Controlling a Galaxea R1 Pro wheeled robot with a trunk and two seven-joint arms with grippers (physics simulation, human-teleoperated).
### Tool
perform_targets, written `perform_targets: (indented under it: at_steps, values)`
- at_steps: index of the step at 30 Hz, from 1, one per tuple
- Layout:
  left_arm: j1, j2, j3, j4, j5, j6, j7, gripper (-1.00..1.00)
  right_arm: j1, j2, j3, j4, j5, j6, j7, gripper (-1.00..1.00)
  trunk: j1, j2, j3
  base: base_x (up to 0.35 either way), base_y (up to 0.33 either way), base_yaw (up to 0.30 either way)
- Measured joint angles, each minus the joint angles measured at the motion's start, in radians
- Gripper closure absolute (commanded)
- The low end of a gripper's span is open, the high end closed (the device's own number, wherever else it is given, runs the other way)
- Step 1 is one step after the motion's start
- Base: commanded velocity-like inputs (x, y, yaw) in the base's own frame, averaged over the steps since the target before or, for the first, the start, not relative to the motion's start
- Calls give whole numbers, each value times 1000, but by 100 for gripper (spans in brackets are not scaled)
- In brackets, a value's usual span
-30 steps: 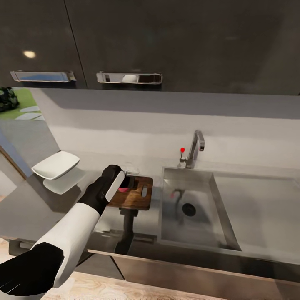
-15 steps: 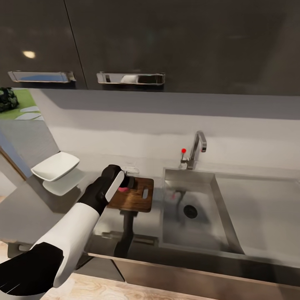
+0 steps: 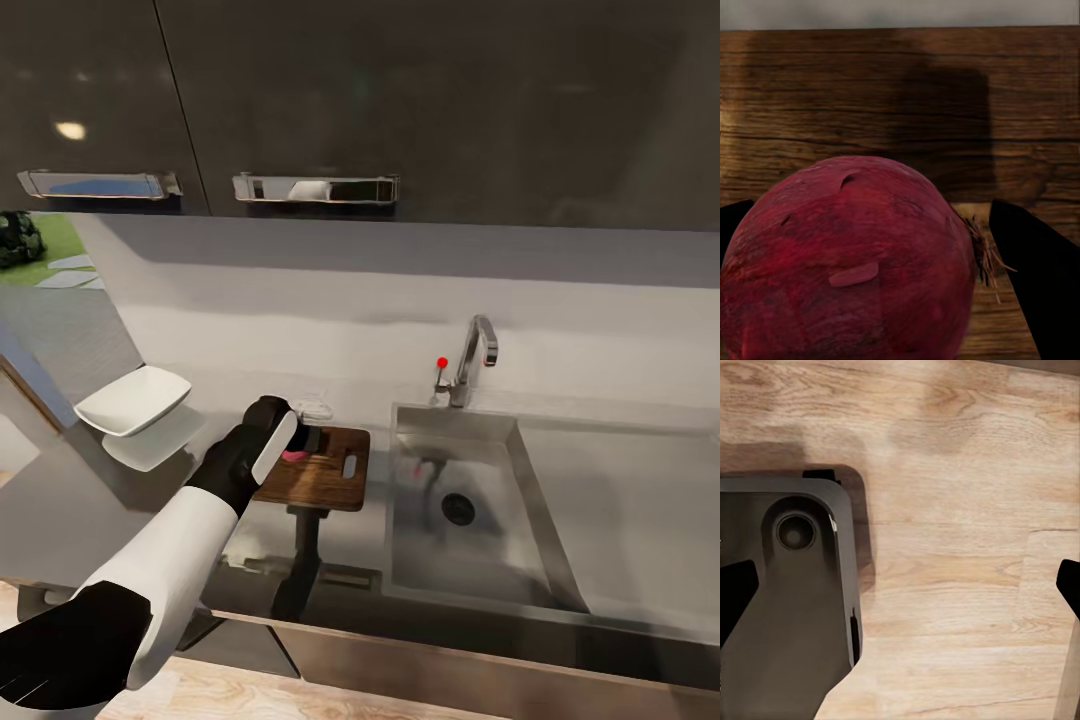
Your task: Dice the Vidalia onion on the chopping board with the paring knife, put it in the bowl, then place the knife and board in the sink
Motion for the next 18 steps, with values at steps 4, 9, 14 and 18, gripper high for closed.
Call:
perform_targets:
  at_steps: [4,9,14,18]
  values:
    - [0,5,0,8,0,0,0,100,0,0,0,0,0,1,0,-100,0,0,-3,0,0,0]
    - [0,9,0,12,1,0,0,100,0,0,0,1,0,1,1,-100,0,0,-10,0,0,0]
    - [0,8,0,12,1,0,0,100,0,0,0,1,0,1,0,-100,0,0,-17,0,0,0]
    - [0,8,0,12,1,0,0,100,0,0,0,1,0,1,1,-100,0,0,-23,0,0,0]
